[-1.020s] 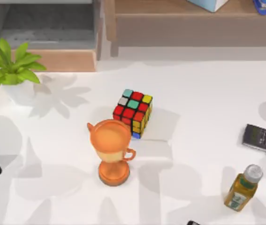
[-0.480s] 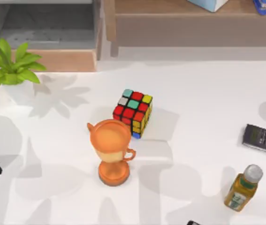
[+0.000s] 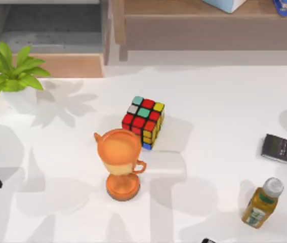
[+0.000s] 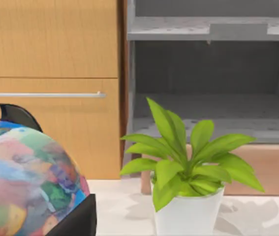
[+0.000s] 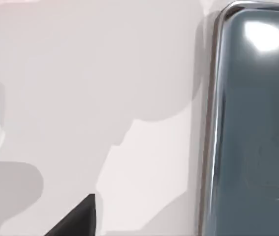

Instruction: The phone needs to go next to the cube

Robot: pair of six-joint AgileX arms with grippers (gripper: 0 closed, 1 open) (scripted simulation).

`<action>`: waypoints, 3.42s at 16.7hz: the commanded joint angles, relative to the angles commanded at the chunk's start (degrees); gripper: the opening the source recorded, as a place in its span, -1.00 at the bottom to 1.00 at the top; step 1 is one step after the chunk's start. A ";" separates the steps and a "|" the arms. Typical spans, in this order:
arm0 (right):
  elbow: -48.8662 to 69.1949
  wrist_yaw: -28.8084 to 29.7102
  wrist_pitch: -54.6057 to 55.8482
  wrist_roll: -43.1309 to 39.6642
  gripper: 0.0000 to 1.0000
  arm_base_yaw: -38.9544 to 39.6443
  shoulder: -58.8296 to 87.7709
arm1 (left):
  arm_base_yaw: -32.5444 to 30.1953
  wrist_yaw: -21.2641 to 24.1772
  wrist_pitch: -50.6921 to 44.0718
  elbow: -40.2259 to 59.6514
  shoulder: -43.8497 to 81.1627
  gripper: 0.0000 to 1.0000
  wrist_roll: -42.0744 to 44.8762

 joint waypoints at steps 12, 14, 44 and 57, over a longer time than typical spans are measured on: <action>16.37 -0.05 -11.33 -3.51 1.00 -7.46 24.06 | 0.00 0.00 0.00 0.00 0.00 1.00 0.00; 16.03 -0.04 -10.98 -3.40 1.00 -7.23 24.03 | 0.00 0.00 0.00 0.00 0.00 1.00 0.00; 12.20 -0.03 -2.42 -3.31 -1.00 -7.33 28.79 | 0.00 0.00 0.00 0.00 0.00 1.00 0.00; 14.63 -0.06 -7.45 -3.29 -1.00 -7.31 25.55 | 0.00 0.00 0.00 0.00 0.00 1.00 0.00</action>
